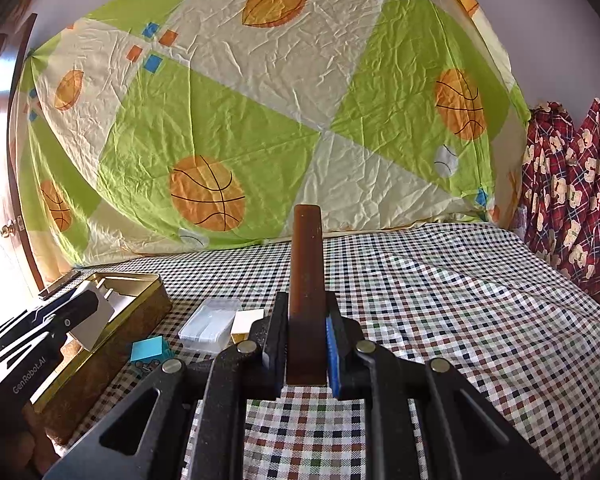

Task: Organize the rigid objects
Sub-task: 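Carry the power bank with the left tool while the right tool carries the comb toward the tray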

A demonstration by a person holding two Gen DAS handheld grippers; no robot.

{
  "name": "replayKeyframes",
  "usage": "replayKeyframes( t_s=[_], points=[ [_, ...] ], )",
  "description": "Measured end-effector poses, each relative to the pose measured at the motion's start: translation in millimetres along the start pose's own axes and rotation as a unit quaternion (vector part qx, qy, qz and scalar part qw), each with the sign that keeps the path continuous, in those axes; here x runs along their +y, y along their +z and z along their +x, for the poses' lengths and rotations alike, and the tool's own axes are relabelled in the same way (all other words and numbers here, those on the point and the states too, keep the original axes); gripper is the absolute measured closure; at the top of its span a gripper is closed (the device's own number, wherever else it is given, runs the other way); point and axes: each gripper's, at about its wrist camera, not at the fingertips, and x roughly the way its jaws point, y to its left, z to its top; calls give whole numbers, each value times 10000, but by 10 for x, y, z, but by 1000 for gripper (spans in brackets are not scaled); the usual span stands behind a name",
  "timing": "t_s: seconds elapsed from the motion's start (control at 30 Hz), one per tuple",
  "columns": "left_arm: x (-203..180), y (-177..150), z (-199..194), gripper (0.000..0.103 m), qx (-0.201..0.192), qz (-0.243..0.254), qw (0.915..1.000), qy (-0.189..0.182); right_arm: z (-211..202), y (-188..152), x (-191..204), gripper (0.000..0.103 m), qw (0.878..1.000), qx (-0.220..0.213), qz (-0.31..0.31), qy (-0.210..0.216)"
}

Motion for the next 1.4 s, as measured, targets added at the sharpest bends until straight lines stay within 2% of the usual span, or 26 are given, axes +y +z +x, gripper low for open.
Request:
replayKeyframes(
  t_s=[0.33,1.4],
  points=[
    [154,2,-90,84,-131,-278,9995,84,-61,-35,124,85,9999,-82,-26,93],
    [494,-39,-309,84,-252,-633,9975,179,-169,-104,586,85,9980,-315,-224,507]
  ],
)
